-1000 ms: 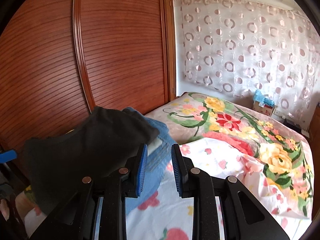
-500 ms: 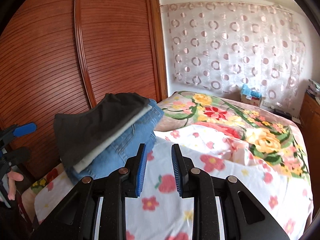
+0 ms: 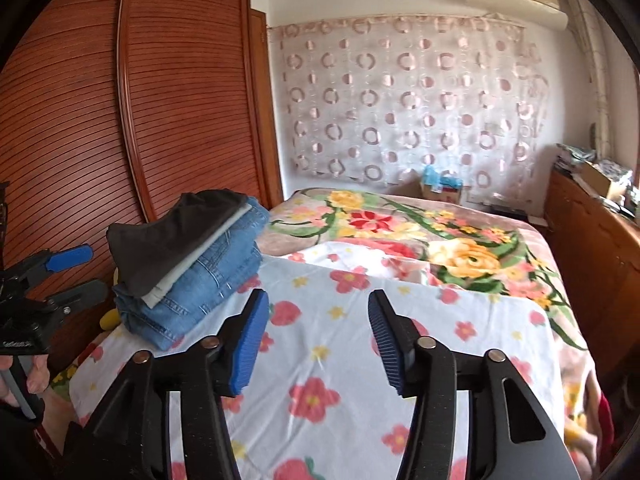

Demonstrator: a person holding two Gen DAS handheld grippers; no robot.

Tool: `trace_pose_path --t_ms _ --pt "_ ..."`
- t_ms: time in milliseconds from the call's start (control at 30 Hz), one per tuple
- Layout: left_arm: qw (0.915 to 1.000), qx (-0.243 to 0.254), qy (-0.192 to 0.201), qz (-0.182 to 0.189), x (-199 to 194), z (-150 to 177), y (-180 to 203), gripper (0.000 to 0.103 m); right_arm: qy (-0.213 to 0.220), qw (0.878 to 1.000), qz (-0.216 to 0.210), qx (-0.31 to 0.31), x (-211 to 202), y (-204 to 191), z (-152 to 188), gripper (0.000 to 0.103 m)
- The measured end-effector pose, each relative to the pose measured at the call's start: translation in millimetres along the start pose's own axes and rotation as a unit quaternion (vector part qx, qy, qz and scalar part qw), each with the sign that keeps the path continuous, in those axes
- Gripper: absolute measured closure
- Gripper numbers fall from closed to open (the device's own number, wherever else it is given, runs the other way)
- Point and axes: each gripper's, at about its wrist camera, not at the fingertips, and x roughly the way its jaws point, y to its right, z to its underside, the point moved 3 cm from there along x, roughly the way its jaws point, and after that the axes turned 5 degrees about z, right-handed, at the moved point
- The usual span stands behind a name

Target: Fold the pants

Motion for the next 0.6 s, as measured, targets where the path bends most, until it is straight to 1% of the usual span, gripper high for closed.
trace_pose_path --t_ms 133,300,433,600 --pt "1.0000 -0.003 0.000 0.005 0.5 -1.9 12.2 0.014 0.015 0.999 0.029 0.007 -24.1 -8.1 6.6 0.038" --pt "1.0000 -0.003 -0.003 0.009 -1.6 -3.7 27.8 0.014 0.029 0.997 0.065 0.018 -54.4 -22.2 15.5 0.034" --pt "0.9997 0.000 -0.001 0.025 -5.8 -4.6 40.7 0.014 0.034 0.996 0.081 0.029 -72.9 -31.7 23.1 0.030" --pt "0.9996 0.005 -0.003 0.027 -9.9 -5.1 55.2 0.014 0.039 0.994 0.094 0.035 -89.2 -41.5 31.1 0.028"
